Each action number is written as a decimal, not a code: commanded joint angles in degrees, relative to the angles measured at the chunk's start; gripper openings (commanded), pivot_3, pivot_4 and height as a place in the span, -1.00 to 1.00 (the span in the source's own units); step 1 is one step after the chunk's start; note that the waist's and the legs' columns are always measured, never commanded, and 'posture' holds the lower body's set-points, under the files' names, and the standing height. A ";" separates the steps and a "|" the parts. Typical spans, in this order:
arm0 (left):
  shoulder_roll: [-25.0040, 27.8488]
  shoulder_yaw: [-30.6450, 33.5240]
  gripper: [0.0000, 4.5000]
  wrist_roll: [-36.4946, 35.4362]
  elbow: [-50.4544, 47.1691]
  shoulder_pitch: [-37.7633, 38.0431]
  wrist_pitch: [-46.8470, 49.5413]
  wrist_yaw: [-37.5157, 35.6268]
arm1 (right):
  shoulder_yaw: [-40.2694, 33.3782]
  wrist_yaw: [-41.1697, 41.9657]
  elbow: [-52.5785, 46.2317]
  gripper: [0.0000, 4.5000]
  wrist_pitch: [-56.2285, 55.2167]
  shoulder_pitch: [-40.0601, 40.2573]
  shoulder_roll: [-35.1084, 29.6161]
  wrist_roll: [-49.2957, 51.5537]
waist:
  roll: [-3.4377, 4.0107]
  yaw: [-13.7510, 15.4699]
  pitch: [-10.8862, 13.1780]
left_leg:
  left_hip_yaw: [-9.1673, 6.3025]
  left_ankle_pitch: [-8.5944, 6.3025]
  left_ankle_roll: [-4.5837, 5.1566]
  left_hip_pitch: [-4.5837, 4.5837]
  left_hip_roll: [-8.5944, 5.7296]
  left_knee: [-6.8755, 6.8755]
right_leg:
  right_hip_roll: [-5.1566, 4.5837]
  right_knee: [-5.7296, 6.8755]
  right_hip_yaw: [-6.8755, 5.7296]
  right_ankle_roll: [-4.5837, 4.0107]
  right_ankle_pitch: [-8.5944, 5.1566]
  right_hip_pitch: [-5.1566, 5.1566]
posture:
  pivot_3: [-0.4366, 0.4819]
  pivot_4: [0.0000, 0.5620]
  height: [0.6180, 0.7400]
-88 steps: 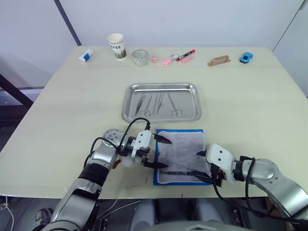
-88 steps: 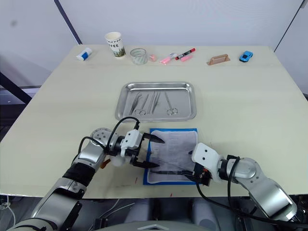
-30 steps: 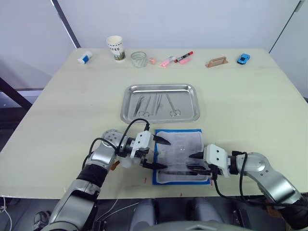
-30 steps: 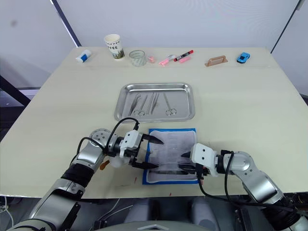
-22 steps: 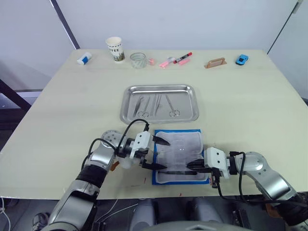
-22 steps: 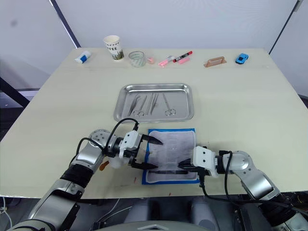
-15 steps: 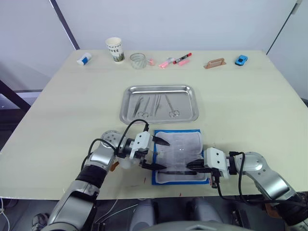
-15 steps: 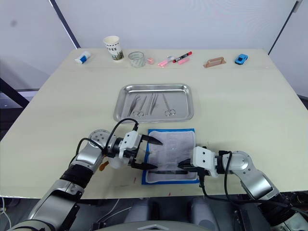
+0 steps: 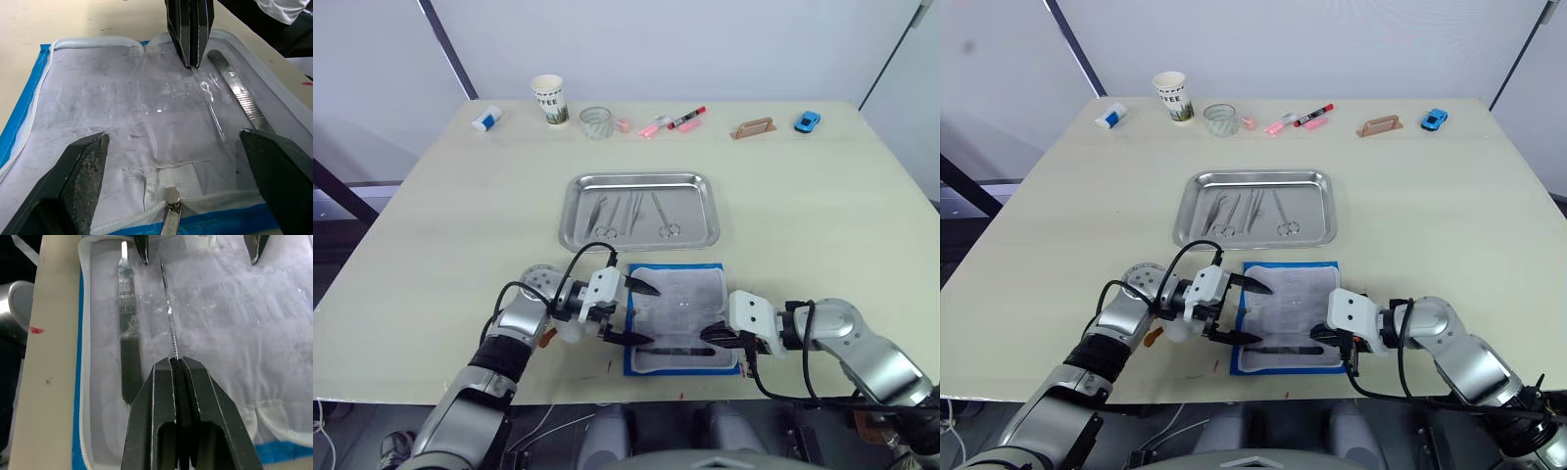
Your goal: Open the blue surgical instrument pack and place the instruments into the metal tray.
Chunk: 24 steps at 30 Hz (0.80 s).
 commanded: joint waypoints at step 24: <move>-0.40 -2.01 1.00 2.95 4.45 1.52 -0.09 0.44 | -14.22 2.53 -9.15 -0.96 10.67 3.64 -17.34 6.33 | 0.11 0.09 0.13 | -0.02 0.00 0.00 -0.11 -0.05 0.00 | -0.10 -0.05 -0.03 -0.02 -0.02 -0.08 | -0.05 -0.47 1.00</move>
